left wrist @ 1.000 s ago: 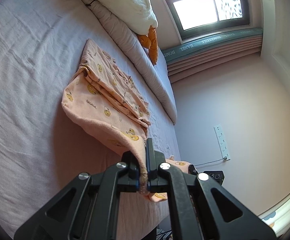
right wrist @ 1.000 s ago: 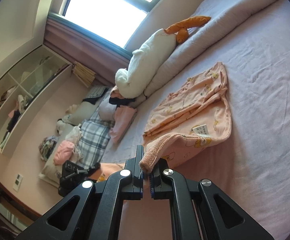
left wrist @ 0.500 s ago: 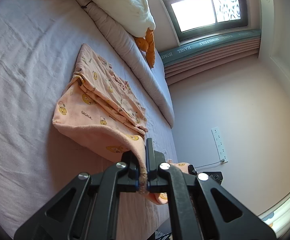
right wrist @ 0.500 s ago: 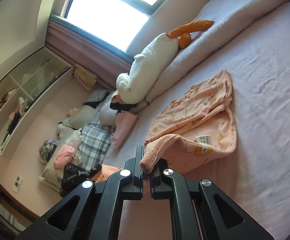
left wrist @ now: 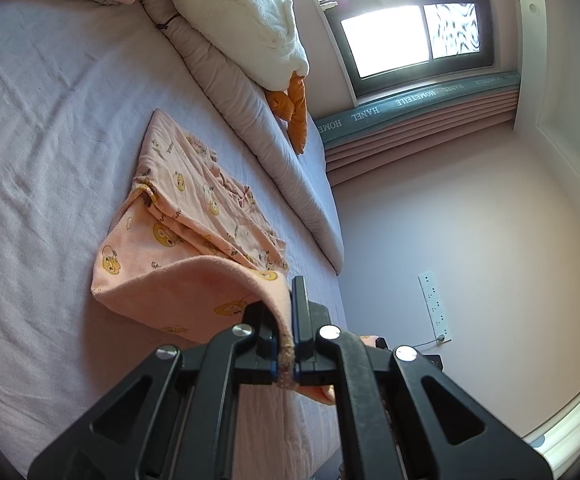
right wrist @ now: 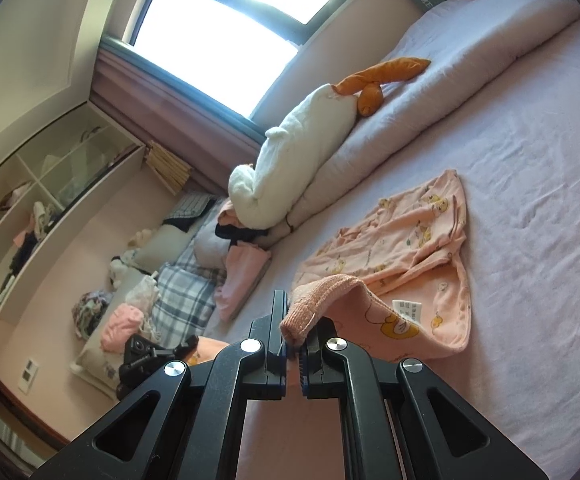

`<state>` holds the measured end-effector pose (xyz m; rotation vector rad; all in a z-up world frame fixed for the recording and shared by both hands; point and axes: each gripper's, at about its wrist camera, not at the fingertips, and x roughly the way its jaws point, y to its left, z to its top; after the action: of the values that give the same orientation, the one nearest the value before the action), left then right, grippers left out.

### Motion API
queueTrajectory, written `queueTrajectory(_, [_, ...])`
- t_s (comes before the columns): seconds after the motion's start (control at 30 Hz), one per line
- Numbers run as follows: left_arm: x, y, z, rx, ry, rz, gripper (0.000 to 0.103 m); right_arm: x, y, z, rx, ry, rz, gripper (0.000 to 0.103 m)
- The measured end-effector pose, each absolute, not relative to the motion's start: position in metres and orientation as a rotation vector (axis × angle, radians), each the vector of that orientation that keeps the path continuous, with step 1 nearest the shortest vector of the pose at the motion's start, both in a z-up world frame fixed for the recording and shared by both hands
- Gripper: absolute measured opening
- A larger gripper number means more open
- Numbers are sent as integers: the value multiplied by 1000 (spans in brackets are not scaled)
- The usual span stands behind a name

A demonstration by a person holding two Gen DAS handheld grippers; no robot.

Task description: Fold small clothes

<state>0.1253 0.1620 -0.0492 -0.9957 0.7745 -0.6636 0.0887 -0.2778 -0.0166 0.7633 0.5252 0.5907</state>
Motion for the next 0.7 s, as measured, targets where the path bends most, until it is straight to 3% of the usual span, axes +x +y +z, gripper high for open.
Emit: queueTrajectory(0.7, [203, 159, -36, -1005, 723, -656, 3, 158, -289, 1, 719, 485, 536, 7])
